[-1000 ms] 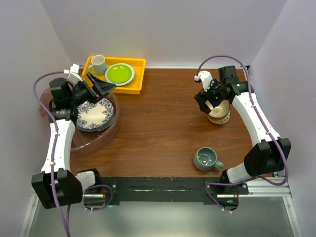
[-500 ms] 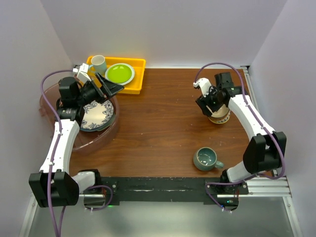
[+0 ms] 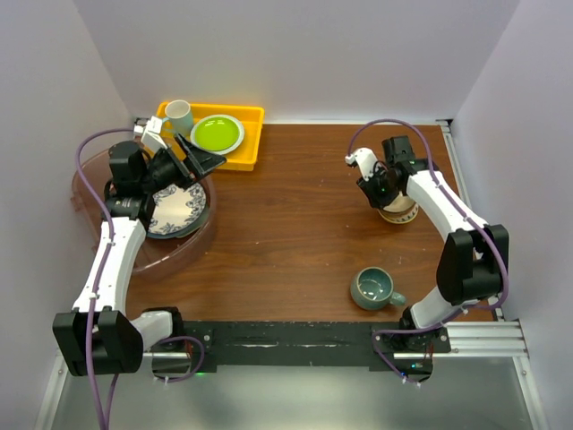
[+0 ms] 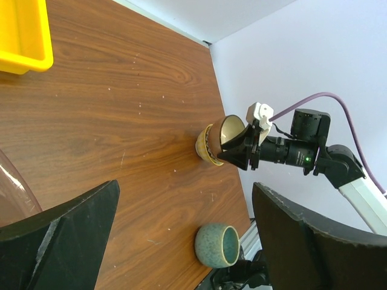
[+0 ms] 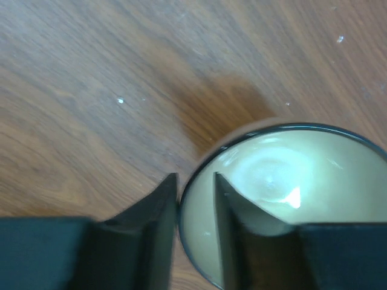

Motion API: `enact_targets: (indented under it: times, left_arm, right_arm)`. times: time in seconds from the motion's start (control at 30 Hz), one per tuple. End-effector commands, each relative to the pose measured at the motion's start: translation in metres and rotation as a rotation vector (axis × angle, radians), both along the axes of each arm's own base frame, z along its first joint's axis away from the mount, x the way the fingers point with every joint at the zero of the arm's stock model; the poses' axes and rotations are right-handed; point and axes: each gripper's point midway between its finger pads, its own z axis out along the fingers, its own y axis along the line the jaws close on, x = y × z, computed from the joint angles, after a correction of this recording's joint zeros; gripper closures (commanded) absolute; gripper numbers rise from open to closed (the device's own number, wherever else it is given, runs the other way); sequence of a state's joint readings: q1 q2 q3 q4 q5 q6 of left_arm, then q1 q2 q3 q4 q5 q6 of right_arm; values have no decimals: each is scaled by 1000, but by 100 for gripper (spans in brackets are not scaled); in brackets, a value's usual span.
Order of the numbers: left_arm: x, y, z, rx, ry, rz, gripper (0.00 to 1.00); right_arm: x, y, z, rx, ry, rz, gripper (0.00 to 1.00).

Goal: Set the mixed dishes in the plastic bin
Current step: Pick up the bowl from the center of the board.

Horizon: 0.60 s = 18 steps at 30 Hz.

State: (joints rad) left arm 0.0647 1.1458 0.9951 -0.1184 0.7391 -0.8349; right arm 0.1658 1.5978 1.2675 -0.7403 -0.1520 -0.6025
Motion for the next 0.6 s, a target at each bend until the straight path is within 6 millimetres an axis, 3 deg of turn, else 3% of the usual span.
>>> enact_targets:
  times: [0.0,0.3,0.57]
  left_arm:
    - [2,-1,11,-7,-51,1,4]
    - [1,-2,13,-11,-54,-2,4]
    - [1,-2,15,-11,-58,2,5]
  right_arm:
    - [8,-8,4,-36,-51,8,74]
    - [5,-11,4,-50,-52,13,98]
    - [9,-12,31,-47,-134,10,100]
